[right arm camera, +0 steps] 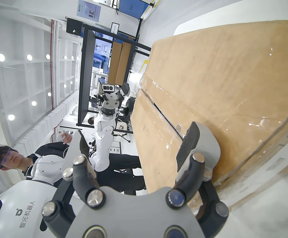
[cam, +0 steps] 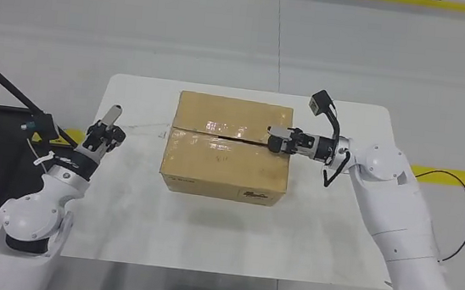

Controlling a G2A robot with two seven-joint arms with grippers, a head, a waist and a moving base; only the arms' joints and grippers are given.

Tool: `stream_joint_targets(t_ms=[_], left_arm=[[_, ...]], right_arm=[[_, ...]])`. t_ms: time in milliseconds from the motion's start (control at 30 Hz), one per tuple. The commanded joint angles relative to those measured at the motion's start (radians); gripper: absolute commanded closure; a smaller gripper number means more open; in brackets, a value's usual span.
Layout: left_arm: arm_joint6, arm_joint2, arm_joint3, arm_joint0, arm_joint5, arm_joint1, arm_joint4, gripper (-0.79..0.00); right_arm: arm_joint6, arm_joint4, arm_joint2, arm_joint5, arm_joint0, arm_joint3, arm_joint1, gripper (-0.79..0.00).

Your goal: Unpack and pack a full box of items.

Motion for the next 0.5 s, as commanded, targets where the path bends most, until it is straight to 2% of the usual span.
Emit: stream_joint_targets(t_ms=[0, 200, 300, 467], left_arm=[[-0.015, 0.027, 0.023, 0.012, 0.006, -0.003, -0.018, -0.785], [0.024, 0.113, 0.111, 0.010, -0.003, -0.017, -0.057, -0.785], [0.053, 0.155, 0.185, -0.048, 0.001, -0.028, -0.121, -0.785], [0.124, 0.207, 0.325, -0.182, 0.013, -0.047, -0.201, -0.785]], right_arm=[[0.000, 0.000, 0.000, 0.000, 0.000, 0.000, 0.000, -0.785], [0.000, 0.000, 0.000, 0.000, 0.000, 0.000, 0.000, -0.785], [0.000, 0.000, 0.000, 0.000, 0.000, 0.000, 0.000, -0.785], [0.000, 0.000, 0.000, 0.000, 0.000, 0.000, 0.000, -0.785]])
